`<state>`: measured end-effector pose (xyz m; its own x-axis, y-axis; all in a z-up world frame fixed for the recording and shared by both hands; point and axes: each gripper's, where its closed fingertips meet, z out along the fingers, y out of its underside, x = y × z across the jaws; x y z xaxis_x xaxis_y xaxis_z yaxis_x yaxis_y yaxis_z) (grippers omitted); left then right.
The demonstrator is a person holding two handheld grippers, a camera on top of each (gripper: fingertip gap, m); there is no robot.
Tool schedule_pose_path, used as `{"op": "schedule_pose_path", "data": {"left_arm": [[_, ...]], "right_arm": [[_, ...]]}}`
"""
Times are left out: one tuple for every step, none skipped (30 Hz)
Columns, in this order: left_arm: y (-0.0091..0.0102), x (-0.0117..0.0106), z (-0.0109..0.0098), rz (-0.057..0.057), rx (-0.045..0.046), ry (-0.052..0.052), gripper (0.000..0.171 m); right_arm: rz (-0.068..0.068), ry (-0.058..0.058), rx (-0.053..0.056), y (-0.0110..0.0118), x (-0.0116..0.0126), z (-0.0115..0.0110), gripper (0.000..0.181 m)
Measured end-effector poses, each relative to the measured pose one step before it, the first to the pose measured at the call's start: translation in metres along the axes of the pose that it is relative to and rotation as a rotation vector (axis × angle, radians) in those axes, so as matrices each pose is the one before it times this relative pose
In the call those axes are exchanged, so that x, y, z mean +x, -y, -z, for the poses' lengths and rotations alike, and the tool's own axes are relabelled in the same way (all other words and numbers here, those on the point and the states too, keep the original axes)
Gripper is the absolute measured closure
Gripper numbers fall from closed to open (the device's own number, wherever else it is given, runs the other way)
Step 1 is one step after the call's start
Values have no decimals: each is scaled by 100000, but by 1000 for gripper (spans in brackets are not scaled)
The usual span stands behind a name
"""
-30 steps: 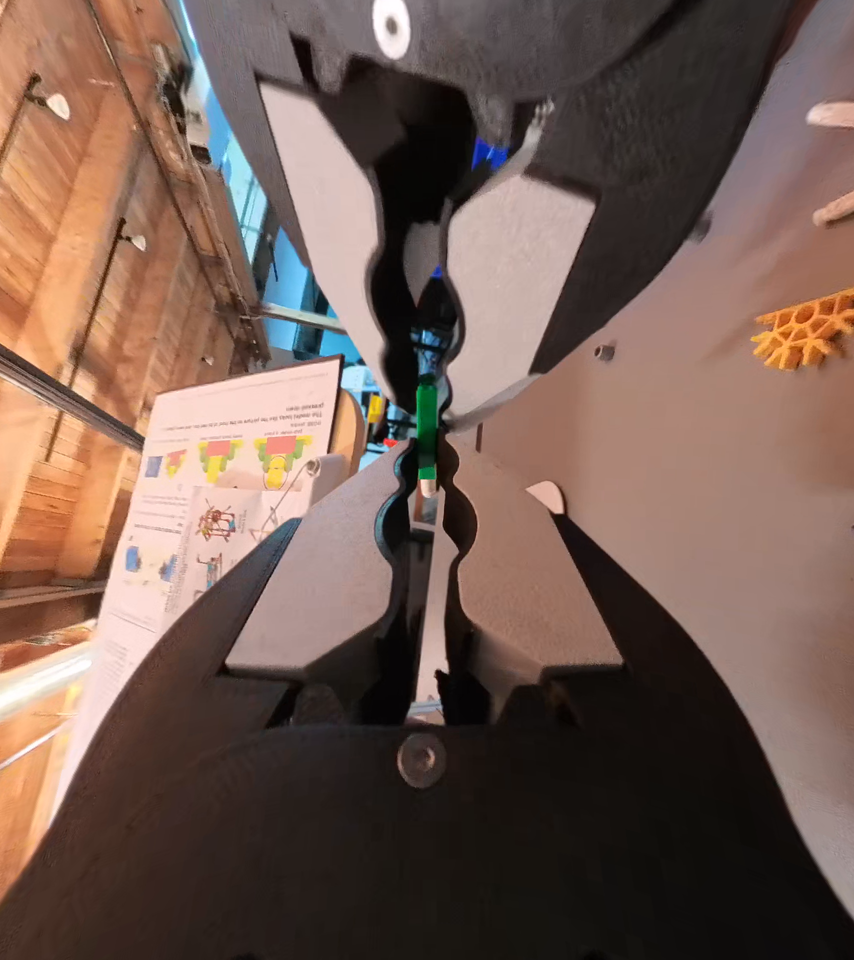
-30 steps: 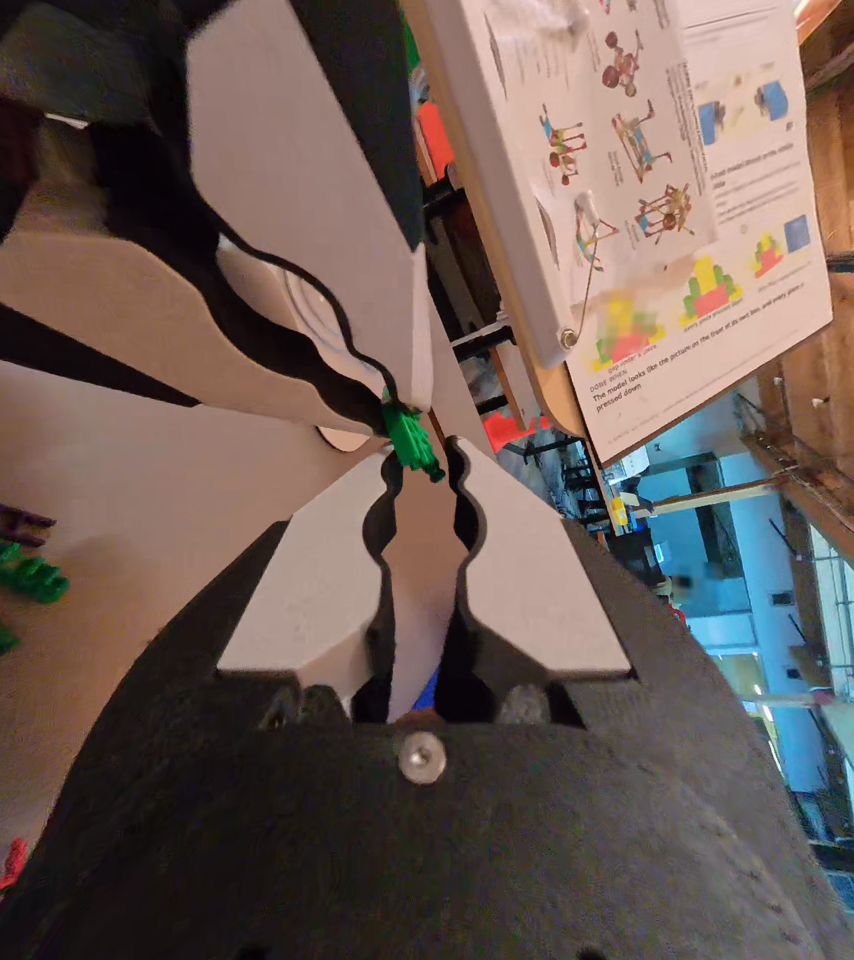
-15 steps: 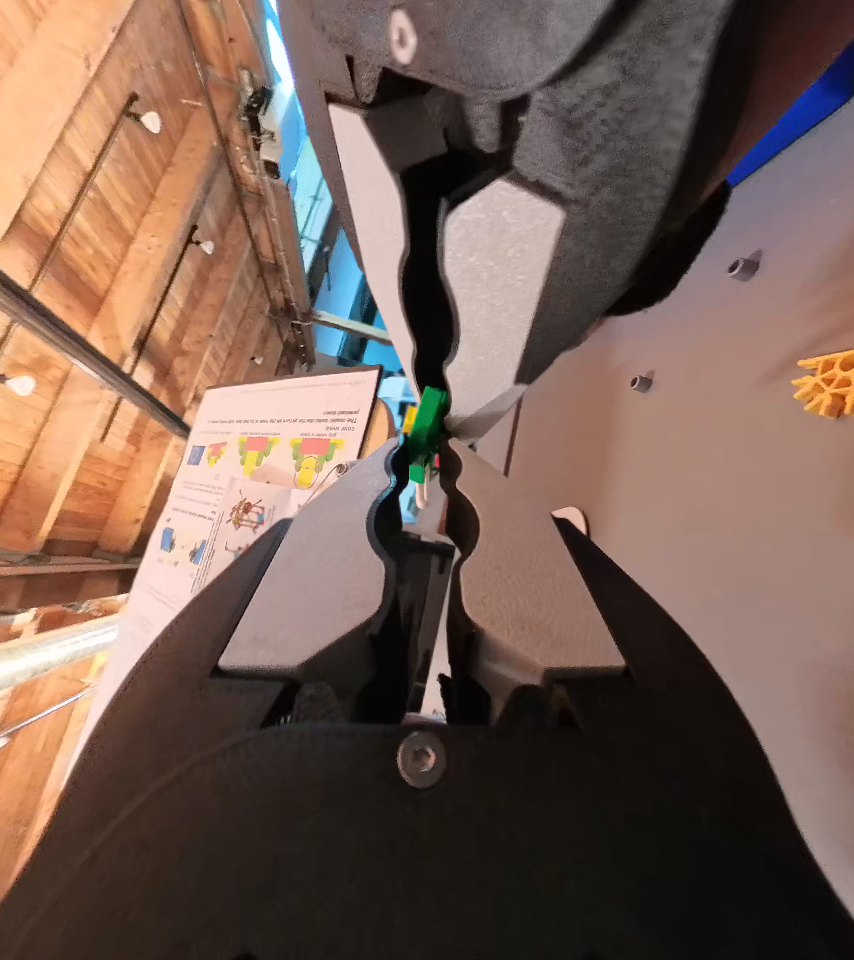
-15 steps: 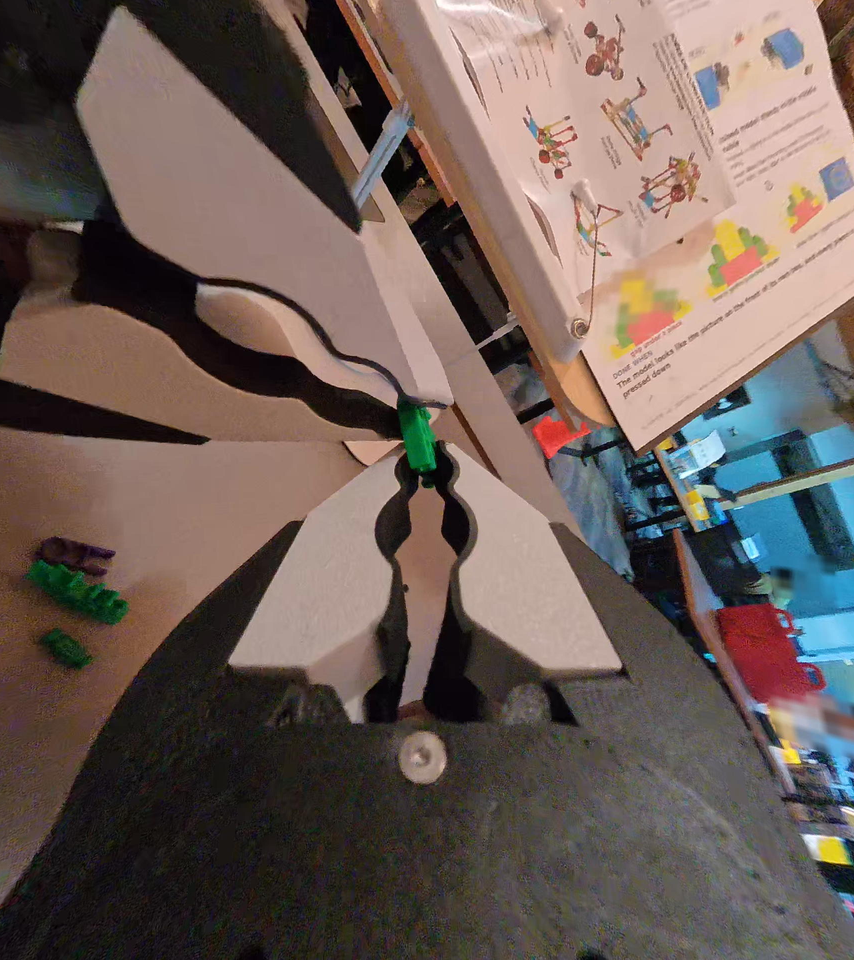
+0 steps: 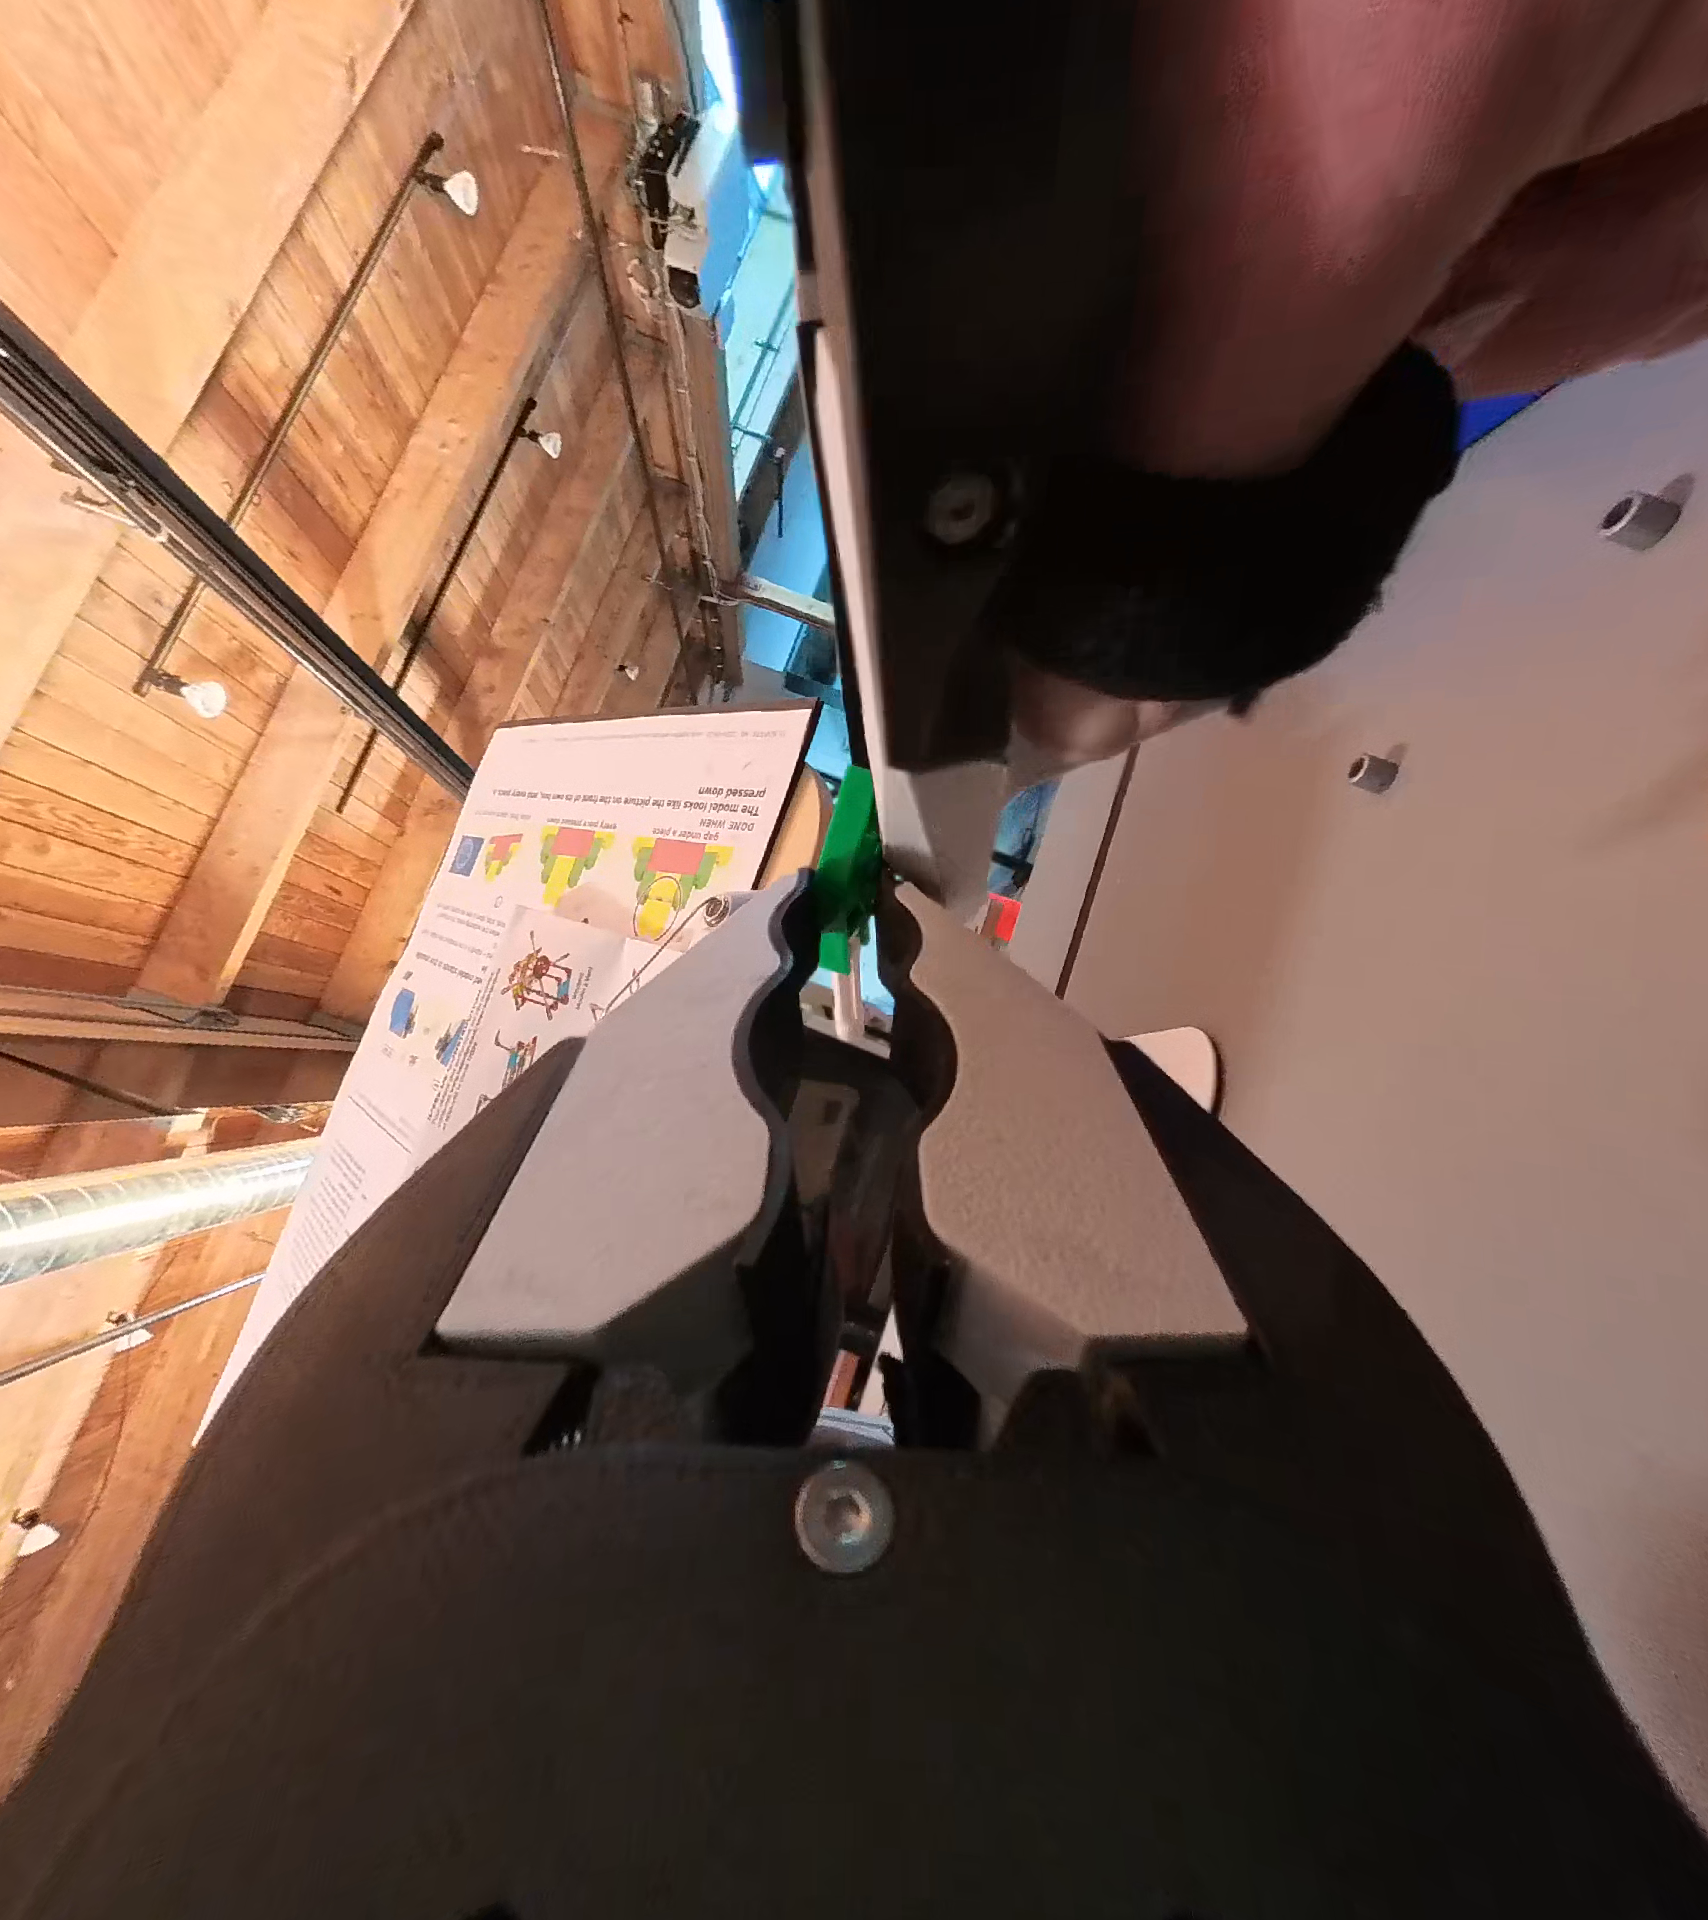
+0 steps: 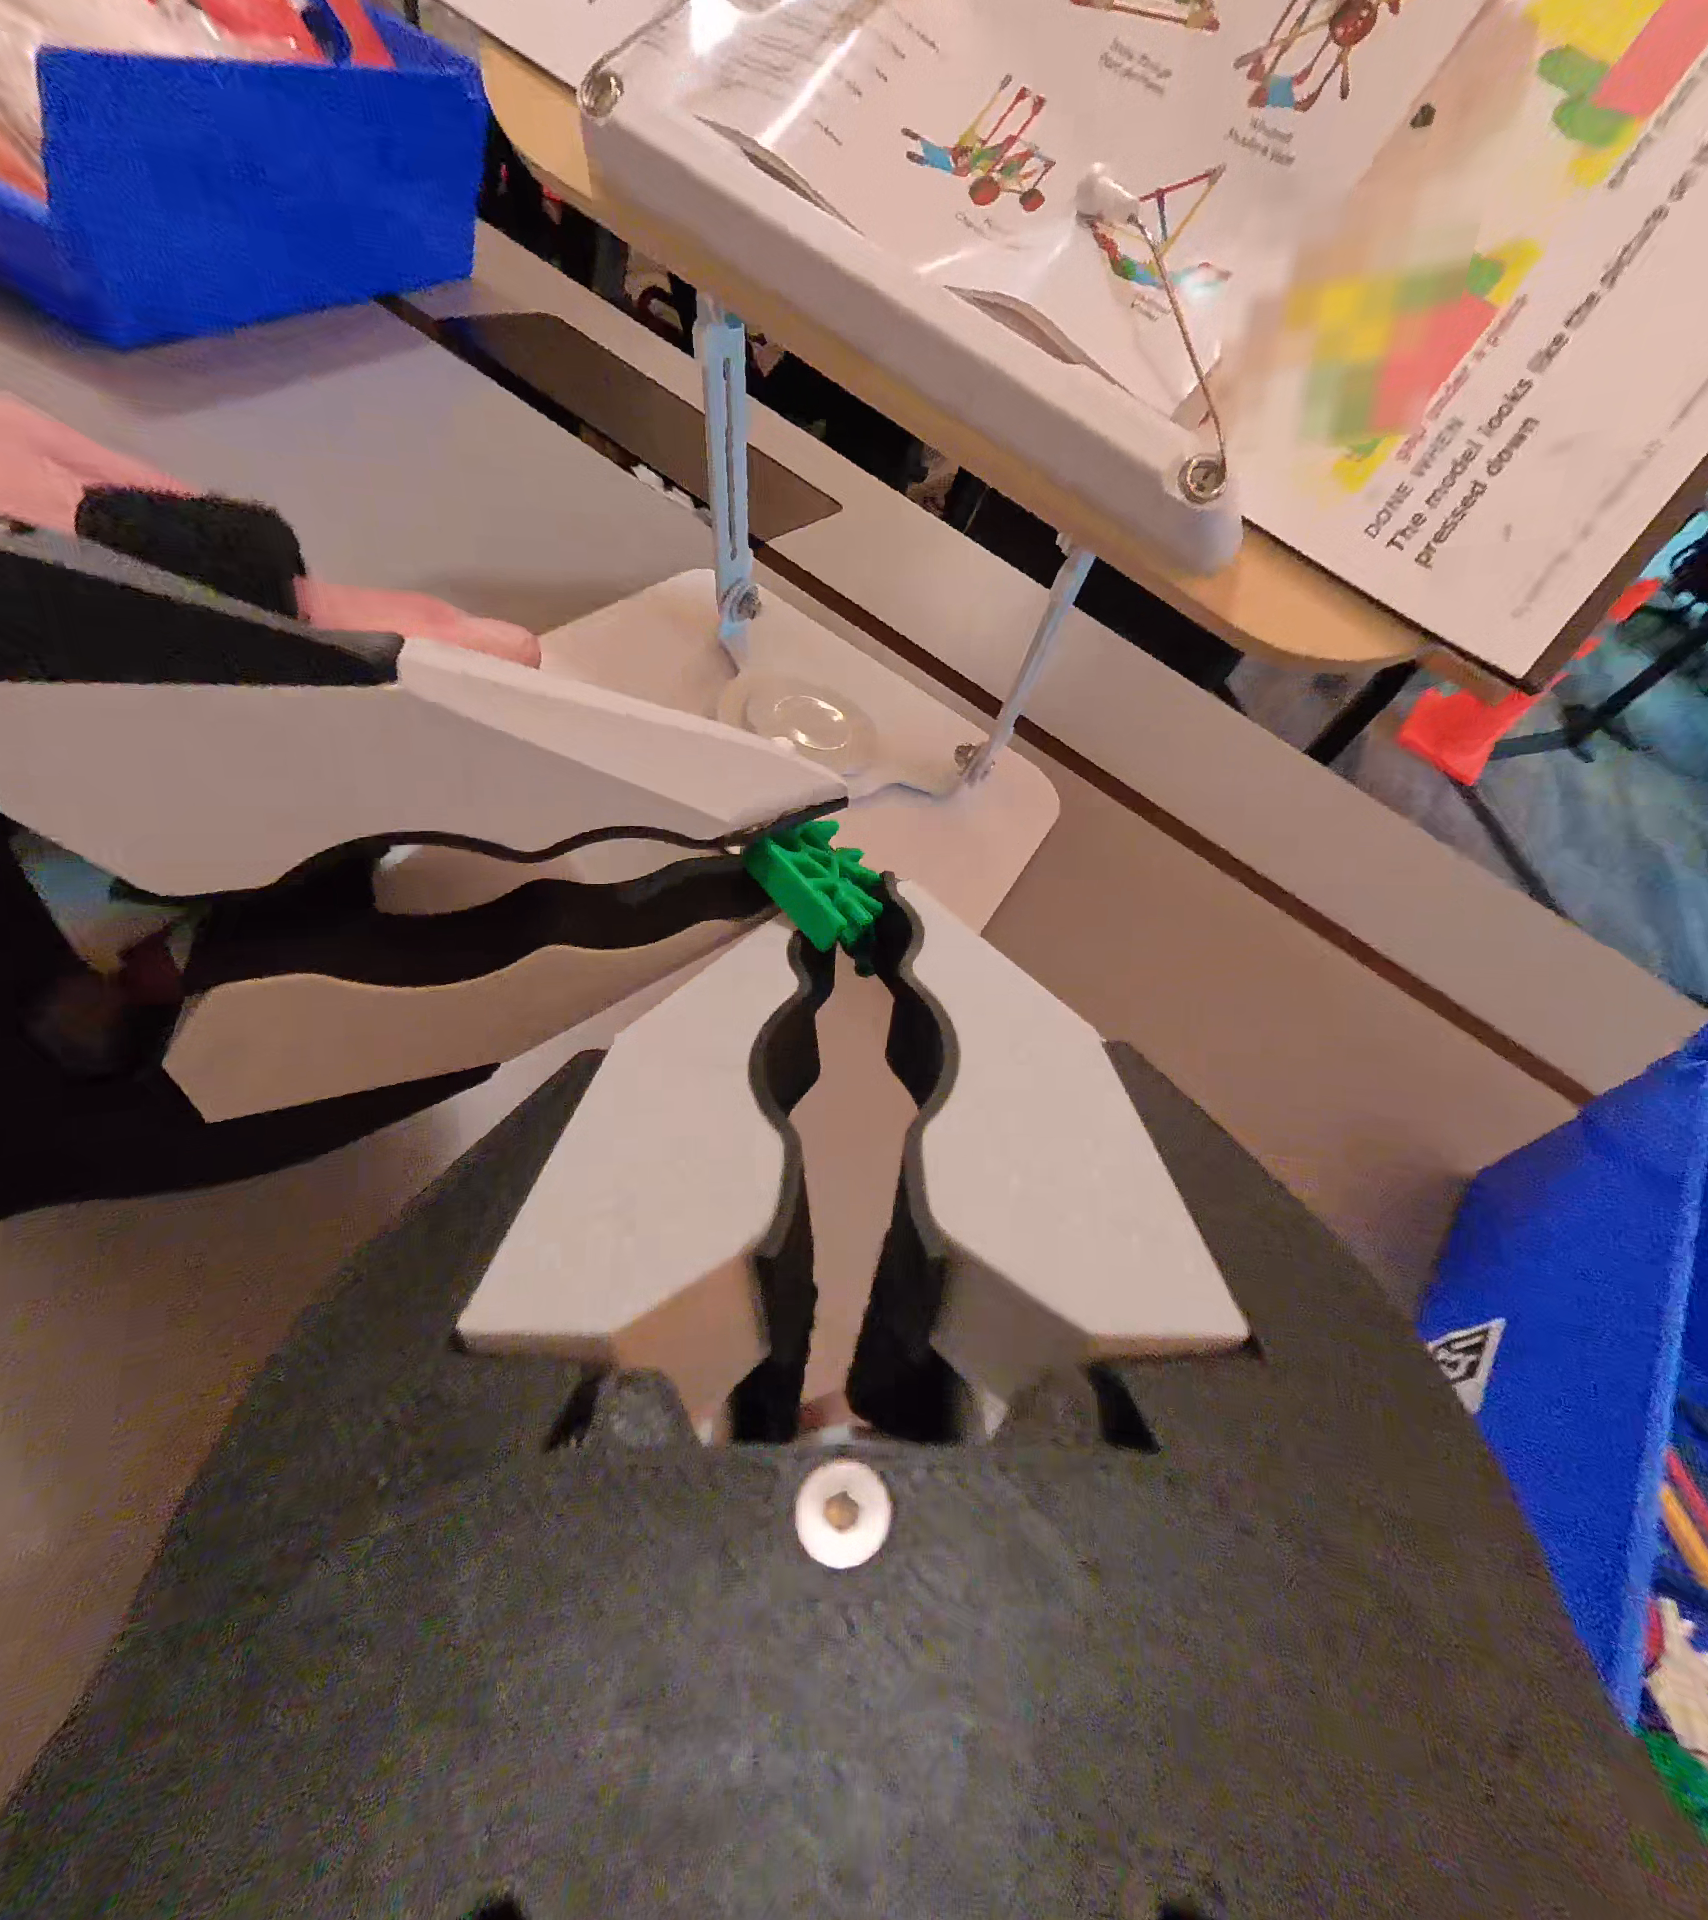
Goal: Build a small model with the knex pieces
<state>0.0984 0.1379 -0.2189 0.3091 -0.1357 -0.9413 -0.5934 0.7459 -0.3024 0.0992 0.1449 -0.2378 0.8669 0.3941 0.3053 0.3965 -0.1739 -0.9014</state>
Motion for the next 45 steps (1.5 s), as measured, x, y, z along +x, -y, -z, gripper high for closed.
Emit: {"op": "schedule_pose_path", "data": {"left_arm": [[-65,15,-55,-111,-209,518,166],[-6,-65,15,11,-104,938,166],[180,-9,91,-306,1033,321,170],[198,-42,100,-344,671,1166,170],[257,-95,-13,506,1134,526,169],[115,-206,-156,-1554,1584,221,169],[-119,-297,-127,-1373,1246,271,169],[-184,-203,-30,264,786,-1232,169],[-217,-55,33,1749,-417,-1926,169],[-31,-59,73,2491,802,-1848,169],[-92,-310,73,3583,1321,-1349,168],[-505,-122,-78,2639,-822,-2501,168],[-597,91,-115,2400,-1196,-3166,168],[-498,408,-112,2003,-953,-4135,168],[-429,396,-127,1140,-943,-2657,169],[-104,871,-84,1,550,-4676,169],[-13,172,-27,1908,402,-36,168],[267,153,33,4956,1614,-1378,168],[117,261,-70,4817,-6,-3237,168],[112,-50,-65,3808,162,-1851,169],[230,-326,47,5221,1264,-914,168],[179,-192,70,6795,1157,-2354,168],[97,-139,43,8170,665,-3020,168],[178,-174,82,8677,1469,-2984,168],[346,39,115,8554,2661,-4352,168],[355,332,97,8587,2613,-6131,168],[282,55,100,8682,2169,-4098,167],[687,275,204,9135,4799,-5866,167],[951,736,280,9462,6061,-9099,167],[896,614,277,7630,5442,-7517,167],[855,407,276,5917,5076,-5240,167],[842,711,237,5420,4790,-6699,167],[725,661,173,4742,3833,-5434,167],[734,43,188,2410,4152,-264,168],[599,211,150,2358,3341,-1405,167],[448,331,108,2981,2309,-2548,168],[386,172,80,1630,2110,-1137,167],[111,237,-5,931,619,-1518,168],[-190,396,-100,-24,-1057,-2282,168],[-189,304,-126,-569,-441,-1243,168],[-159,190,-132,-512,-131,-536,168],[113,424,-32,-307,1322,-2105,168],[-49,-18,0,-868,-854,466,168],[-178,-34,50,-3120,-2426,799,167],[-84,-110,52,-4162,-2151,1883,166]], "right_arm": [[-2479,222,254,9,13,-50,178],[-5113,1092,1047,80,27,-31,179],[-8788,2327,2173,178,266,-9,181],[-9056,2525,2379,224,402,64,181],[-2901,194,1658,212,231,119,181],[4230,-1484,16,129,-75,123,181],[3963,241,-1105,60,-281,-37,181],[642,1933,-1311,-5,-216,-186,180],[1409,1557,-1522,31,-44,-116,180],[6048,-2226,34,372,354,232,180],[8735,-6338,2111,769,903,746,179],[6572,-6787,1789,742,1356,1008,179],[2831,-5169,418,372,1649,938,179],[1302,-4937,-1017,-97,1942,750,179],[1307,-6059,-2735,-594,2279,553,179],[365,-6138,-4509,-1116,2374,257,178],[-1074,-4517,-6069,-1545,2067,-65,178],[-2413,-3699,-5737,-1549,1773,-274,178],[-3287,-1995,-4855,-1377,1325,-382,171],[-3109,-200,-5794,-1437,868,-448,157],[-2409,-1824,-5325,-1257,942,-418,132],[-1588,-2505,-1481,-625,872,-188,119],[-1425,-890,914,-172,484,59,117],[-987,-417,1083,6,296,184,119],[479,-1811,1931,272,342,372,119],[2663,-2181,3662,687,166,632,124],[4510,-149,6009,1225,-410,909,132],[5154,4480,8355,1760,-1298,1099,142],[3394,11517,7889,1894,-2482,975,153],[-1641,14752,5484,1693,-3035,548,159],[-5102,14813,3277,1243,-3061,-44,158],[-4323,15142,1319,642,-3111,-532,157],[-2521,11579,946,288,-2505,-865,155],[-1573,8372,870,82,-1855,-1023,153],[-1483,7342,513,-37,-1456,-1029,150],[-2293,5895,503,-68,-1105,-884,150],[-2893,5793,344,-16,-1034,-739,149],[-1910,4246,1404,245,-777,-632,147],[-496,1751,2970,506,-469,-430,150],[-297,1733,3896,685,-437,-243,159],[-1149,1623,3764,650,-296,-91,165],[-978,1002,1784,289,-70,-2,179],[220,832,-63,-64,-50,34,179],[156,-342,-855,-207,132,45,179],[-225,-1396,-1392,-267,253,-1,179]]}}
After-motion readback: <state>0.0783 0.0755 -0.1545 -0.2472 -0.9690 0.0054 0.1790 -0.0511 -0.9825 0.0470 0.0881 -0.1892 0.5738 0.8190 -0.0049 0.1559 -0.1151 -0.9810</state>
